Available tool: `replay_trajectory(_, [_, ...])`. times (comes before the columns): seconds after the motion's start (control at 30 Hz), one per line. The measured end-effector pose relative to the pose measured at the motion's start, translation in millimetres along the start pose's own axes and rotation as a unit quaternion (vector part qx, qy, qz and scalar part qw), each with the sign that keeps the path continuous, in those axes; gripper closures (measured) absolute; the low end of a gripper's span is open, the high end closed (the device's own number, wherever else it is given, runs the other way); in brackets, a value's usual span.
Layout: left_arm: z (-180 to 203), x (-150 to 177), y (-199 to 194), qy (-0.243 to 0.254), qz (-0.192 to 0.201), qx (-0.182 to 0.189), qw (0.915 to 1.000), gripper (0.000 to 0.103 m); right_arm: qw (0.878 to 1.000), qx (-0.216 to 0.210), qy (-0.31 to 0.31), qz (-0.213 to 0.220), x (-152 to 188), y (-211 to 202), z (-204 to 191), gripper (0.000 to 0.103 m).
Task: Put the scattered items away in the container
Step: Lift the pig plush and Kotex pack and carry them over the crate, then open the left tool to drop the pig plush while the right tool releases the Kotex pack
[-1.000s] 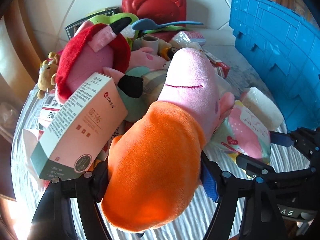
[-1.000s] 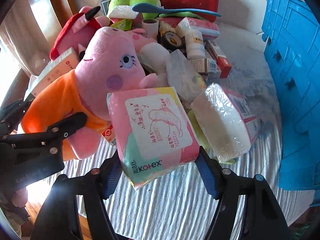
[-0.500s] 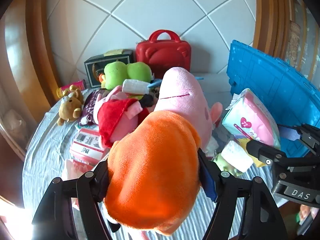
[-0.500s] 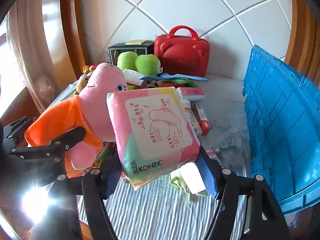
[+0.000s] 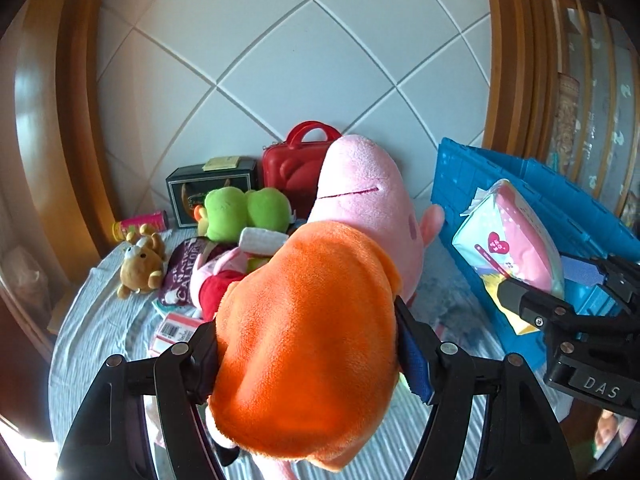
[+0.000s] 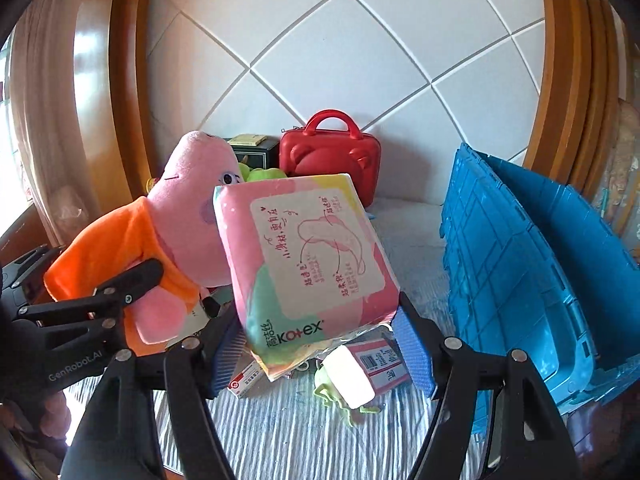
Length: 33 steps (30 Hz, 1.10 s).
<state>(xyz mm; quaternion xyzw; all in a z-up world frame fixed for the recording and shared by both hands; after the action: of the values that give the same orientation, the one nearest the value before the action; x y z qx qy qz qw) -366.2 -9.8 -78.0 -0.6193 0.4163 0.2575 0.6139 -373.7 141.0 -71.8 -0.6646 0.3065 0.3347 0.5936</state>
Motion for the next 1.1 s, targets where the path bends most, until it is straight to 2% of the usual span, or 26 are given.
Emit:
replay_trajectory(0.2, [26.8, -26.5, -5.1, 0.011, 0.021, 0.011, 0.9997, 0.032, 0.999, 0.016, 0.01, 0.027, -22.7, -22.5, 30.7, 0.034])
replay_trajectory(0.33, [59.9, -51.0, -7.9, 0.021, 0.039, 0.014, 0.9989, 0.032, 0.998, 0.026, 0.019, 0.053, -42.6, -37.1, 71.9, 0.034])
replay_trajectory(0.5, [124.8, -95.4, -8.2, 0.032, 0.071, 0.016, 0.9968, 0.032, 0.995, 0.038, 0.03, 0.083, -66.7, -53.8, 151.0, 0.034])
replay_trajectory(0.67, [214.3, -158.5, -8.0, 0.027, 0.106, 0.023, 0.9937, 0.032, 0.993, 0.052, 0.026, 0.099, -88.6, -73.1, 253.6, 0.034])
replay_trajectory(0.8, [291.5, -201.1, -2.6, 0.025, 0.112, 0.035, 0.9928, 0.031, 0.992, 0.072, 0.018, 0.101, -104.3, -86.9, 334.1, 0.034])
replay_trajectory(0.87, [326.9, -214.5, 6.3, 0.023, 0.104, 0.042, 0.9934, 0.031, 0.992, 0.08, 0.016, 0.093, -109.3, -90.5, 370.6, 0.034])
replay_trajectory(1.0, [391.6, -218.3, 35.7, 0.032, 0.055, 0.056, 0.9964, 0.031, 0.993, 0.093, 0.025, 0.066, -109.7, -77.5, 431.6, 0.034])
replay_trajectory(1.1, [430.7, -198.1, 72.0, 0.056, -0.025, 0.065, 0.996, 0.031, 0.995, 0.096, 0.037, 0.02, -91.8, -56.5, 465.3, 0.034])
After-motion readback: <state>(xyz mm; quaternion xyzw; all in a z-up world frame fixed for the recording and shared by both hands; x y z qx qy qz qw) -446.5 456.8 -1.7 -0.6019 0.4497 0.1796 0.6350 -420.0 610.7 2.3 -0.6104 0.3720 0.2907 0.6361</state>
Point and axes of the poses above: each gripper's, at about its wrist camera, not at the fingertips, and y roughly the way its jaws point, z to its right, x to its underside, the point moved 10 cm from there along y, roughly the way its jaws point, and after that the axes turned 10 degrees about y, right-handed, at the moved point
